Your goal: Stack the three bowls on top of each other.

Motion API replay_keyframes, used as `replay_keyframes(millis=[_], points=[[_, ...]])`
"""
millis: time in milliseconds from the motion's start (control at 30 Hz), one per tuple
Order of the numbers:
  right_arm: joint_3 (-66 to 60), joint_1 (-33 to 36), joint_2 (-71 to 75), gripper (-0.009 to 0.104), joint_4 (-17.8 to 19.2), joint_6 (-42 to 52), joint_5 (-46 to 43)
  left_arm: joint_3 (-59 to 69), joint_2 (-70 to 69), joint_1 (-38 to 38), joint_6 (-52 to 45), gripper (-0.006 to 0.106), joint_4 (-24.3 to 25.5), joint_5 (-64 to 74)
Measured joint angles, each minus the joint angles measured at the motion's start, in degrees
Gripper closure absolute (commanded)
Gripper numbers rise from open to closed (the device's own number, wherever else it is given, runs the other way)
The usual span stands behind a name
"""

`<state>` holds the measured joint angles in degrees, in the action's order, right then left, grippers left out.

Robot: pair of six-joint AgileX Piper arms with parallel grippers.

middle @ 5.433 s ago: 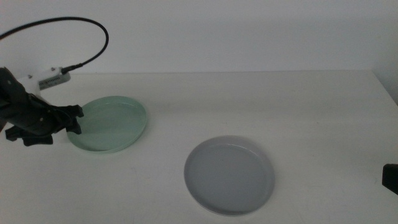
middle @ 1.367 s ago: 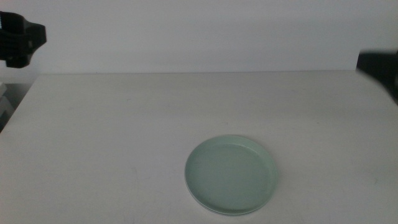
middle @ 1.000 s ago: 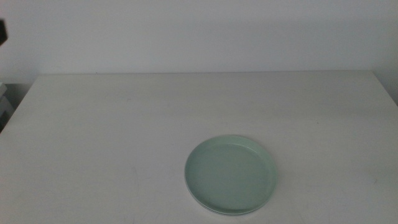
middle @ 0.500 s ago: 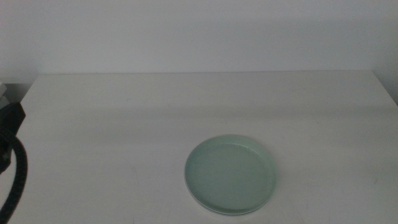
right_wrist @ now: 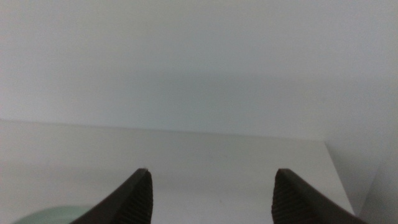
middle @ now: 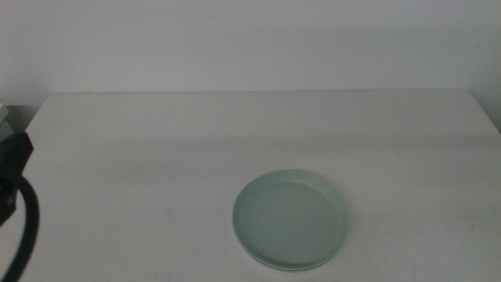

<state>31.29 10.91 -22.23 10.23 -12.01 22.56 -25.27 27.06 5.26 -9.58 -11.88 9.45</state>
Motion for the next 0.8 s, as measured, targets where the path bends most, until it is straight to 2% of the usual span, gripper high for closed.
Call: replay_keyframes(millis=[267, 500, 800], points=[[-12.88, 0.00, 9.49, 0.046, -0.19, 0.00, -0.12, 9.36, -11.85, 0.00, 0.00, 0.014, 0.00, -0.26], [-24.46, 0.00, 21.04, 0.046, -2.68, 0.05, 0.16, 23.37, -25.46, 0.00, 0.00, 0.014, -0.01, -0.07], [-32.59, 0.00, 22.78, 0.046, -2.80, 0.05, 0.21, 26.97, -27.78, 0.00, 0.00, 0.014, 1.62, -0.04]])
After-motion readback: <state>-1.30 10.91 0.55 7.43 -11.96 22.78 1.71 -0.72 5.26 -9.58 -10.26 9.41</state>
